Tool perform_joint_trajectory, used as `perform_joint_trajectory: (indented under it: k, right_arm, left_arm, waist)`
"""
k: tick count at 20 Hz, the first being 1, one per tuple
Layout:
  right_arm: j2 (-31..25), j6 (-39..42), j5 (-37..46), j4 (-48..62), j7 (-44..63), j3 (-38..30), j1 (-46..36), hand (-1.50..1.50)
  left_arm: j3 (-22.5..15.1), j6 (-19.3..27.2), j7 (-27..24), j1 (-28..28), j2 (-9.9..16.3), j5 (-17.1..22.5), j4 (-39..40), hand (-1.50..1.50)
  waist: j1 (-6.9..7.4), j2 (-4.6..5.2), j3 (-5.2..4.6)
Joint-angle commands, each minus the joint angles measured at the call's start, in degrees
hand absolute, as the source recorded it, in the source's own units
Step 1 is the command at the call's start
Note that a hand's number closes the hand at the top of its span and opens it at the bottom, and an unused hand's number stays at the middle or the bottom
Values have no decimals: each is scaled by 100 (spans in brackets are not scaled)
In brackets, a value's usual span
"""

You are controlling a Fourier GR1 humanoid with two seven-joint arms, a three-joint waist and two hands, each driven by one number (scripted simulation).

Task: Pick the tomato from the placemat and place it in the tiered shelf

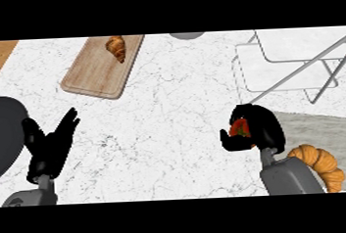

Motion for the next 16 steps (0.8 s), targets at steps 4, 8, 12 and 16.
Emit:
perform_joint_trajectory:
  k: [4,8,12,16]
  right_arm:
    - [-192,1297,-643,-2676,-195,733,243,150]
    - [-379,1754,-675,-4259,763,374,1,150]
    - [-367,2437,-1104,-5198,1986,-420,-618,150]
    - [-660,3128,-2045,-5561,2818,-1515,-1437,150]
  left_arm:
    - [84,-98,-139,336,-9,63,91,0]
    - [192,-145,-95,356,22,154,74,0]
    - [95,-87,-218,296,-93,12,152,0]
    - [-27,73,134,132,-179,-81,-52,0]
  waist:
    - [-279,-42,-33]
    - [-292,-35,-33]
    - [-226,12,-33]
    - [-206,22,-30]
